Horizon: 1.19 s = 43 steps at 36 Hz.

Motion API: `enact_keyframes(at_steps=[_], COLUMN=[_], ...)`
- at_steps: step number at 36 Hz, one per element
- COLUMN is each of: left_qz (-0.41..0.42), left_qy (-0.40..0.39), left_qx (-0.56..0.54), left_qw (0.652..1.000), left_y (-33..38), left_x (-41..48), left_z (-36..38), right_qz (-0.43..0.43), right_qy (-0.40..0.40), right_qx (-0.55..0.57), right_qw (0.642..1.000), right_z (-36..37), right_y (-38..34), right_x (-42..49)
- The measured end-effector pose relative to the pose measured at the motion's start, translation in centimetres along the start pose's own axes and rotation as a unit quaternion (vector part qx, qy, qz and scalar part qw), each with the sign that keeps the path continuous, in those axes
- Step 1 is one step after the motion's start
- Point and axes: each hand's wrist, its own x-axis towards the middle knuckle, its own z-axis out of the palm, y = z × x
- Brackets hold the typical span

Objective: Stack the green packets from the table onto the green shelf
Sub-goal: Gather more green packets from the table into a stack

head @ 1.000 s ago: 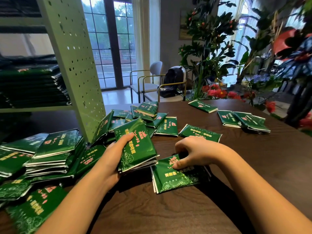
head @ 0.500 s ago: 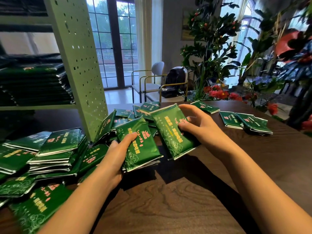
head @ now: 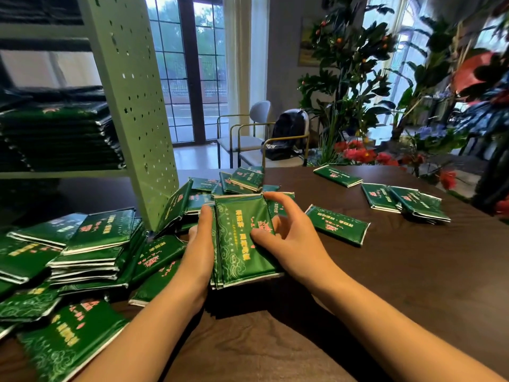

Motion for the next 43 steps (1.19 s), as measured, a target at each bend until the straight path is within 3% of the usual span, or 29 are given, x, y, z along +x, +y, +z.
enact_keyframes(at_steps=[3,11,14,18,23,27,31,36,43], left_qz=[0.009,0.037,0.040,0.061,0.059,0.045,0.032,0.038,0.071], left_qy=[-0.004,-0.051,-0.034,0.003,0.042,0.039,0.045,0.058,0.050], left_qx=[0.011,0.042,0.031,0.002,-0.035,-0.068,-0.092,-0.097,-0.115], left_qw=[1.000,0.997,0.998,0.998,0.997,0.996,0.994,0.993,0.990], left_y=[-0.2,0.7,0.7,1.2,1.0,1.6,1.4,1.1,1.5], left_x=[0.3,-0.7,-0.3,-0.1,1.1,0.9,1.5,1.7,1.4], left_z=[-0.2,0.5,0.3,-0.1,-1.2,-1.4,-1.8,-1.5,-0.9], right_qz=[0.005,0.011,0.031,0.057,0.125,0.198,0.273,0.298,0.327], right_qy=[0.007,-0.064,-0.028,0.061,-0.014,-0.013,0.024,0.087,0.060], right_qx=[-0.010,0.066,0.086,-0.015,-0.215,-0.302,-0.226,-0.150,-0.126], right_qw=[1.000,0.996,0.995,0.996,0.968,0.933,0.935,0.939,0.935], right_z=[0.7,0.4,0.0,-1.4,-3.4,-3.9,-3.4,-2.5,0.2], right_y=[0.4,-0.2,-0.1,1.3,3.8,5.3,6.1,6.1,6.3], right_x=[-0.2,-0.6,0.4,3.9,9.2,12.1,13.9,15.6,16.3])
